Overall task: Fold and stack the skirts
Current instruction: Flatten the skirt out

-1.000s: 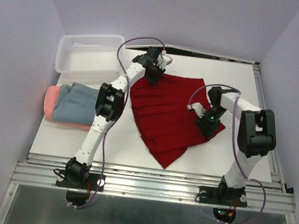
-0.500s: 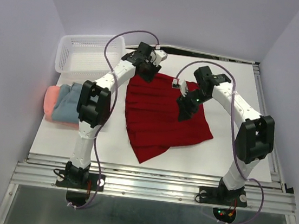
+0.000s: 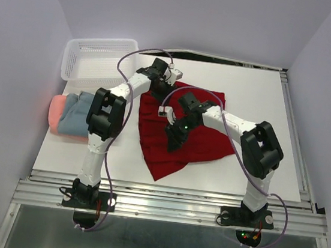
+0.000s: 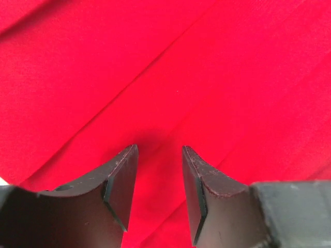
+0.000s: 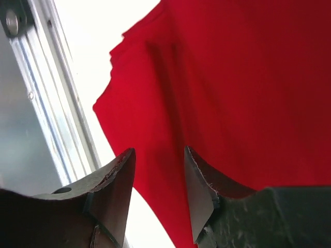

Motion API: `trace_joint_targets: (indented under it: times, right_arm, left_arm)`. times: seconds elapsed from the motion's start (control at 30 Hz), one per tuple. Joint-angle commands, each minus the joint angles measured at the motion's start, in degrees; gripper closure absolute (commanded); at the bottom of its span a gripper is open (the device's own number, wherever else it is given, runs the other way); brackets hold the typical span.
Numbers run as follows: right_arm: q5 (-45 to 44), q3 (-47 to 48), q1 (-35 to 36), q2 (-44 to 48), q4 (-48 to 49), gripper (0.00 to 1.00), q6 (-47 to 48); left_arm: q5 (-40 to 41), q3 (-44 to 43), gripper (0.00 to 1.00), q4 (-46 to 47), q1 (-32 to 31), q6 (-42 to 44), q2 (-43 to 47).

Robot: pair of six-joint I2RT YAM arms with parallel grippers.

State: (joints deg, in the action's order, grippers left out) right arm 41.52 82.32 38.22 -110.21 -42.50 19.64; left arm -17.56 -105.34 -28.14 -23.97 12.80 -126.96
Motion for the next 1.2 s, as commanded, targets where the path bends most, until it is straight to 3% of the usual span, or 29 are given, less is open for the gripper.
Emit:
trace_joint_targets:
  times: [0.0, 0.2, 0.43, 0.47, 0.5, 0.53, 0.57, 0.67, 0.73, 0.83, 0.93, 1.03, 1.17]
  right_arm:
    - [2.8, -2.9, 4.0, 0.7, 2.3, 0.53, 0.2]
    - [5.2, -6.5, 8.9, 2.9, -6.4, 0.57, 8.1]
    - [7.7, -5.5, 9.4, 4.7, -26.2, 0.69, 23.0]
    - [7.2, -6.0, 9.9, 5.5, -26.7, 0.62, 23.1]
    - [4.8, -7.3, 9.9, 7.7, -26.2, 0.45, 23.5]
    - [3.6, -7.8, 10.5, 9.1, -25.9, 0.45, 23.5]
    - [2.4, -8.1, 10.5, 10.5, -25.4, 0.29, 22.9]
    - [-1.9, -6.6, 10.5, 15.8, -22.0, 0.27, 17.7]
    - [-4.4, -5.3, 8.4, 18.5, -16.3, 0.29, 14.1]
    - [-4.5, -1.8, -5.8, 17.0, -8.4, 0.37, 8.1]
    - [-5.7, 6.8, -17.1, 8.5, -6.3, 0.44, 5.8]
    - [-7.0, 15.1, -21.1, 2.0, -5.8, 0.46, 7.0]
    - [-12.7, 17.4, -21.1, -4.6, -4.3, 0.48, 9.7]
  left_arm:
    - [-1.2, -3.1, 0.50, -1.4, 0.6, -1.6, -1.4]
    - [-1.0, -5.7, 0.50, -2.1, 0.9, -1.7, -3.1]
    - [-0.7, -8.6, 0.50, -2.9, 0.9, -1.7, -4.4]
    - [-0.6, -8.7, 0.50, -2.9, 0.9, -1.5, -4.4]
    - [-0.5, -8.7, 0.50, -3.0, 0.9, -1.2, -4.5]
    - [-0.3, -8.9, 0.50, -3.2, 0.9, -0.9, -4.6]
    - [-0.5, -9.1, 0.50, -3.5, 0.9, -0.6, -4.6]
    - [-0.3, -8.6, 0.50, -3.5, 0.9, 1.1, -4.0]
    - [-1.1, -7.9, 0.50, -3.0, 0.9, 2.4, -3.1]
    - [-3.4, -4.6, 0.50, -1.2, 0.9, 5.3, 1.4]
    - [-6.3, -3.2, 0.48, 1.4, 1.3, 6.7, 6.4]
    - [-5.3, -3.5, 0.44, 3.9, 1.4, 7.0, 9.0]
    - [-3.2, -7.7, 0.44, 2.2, 1.4, 8.1, 6.6]
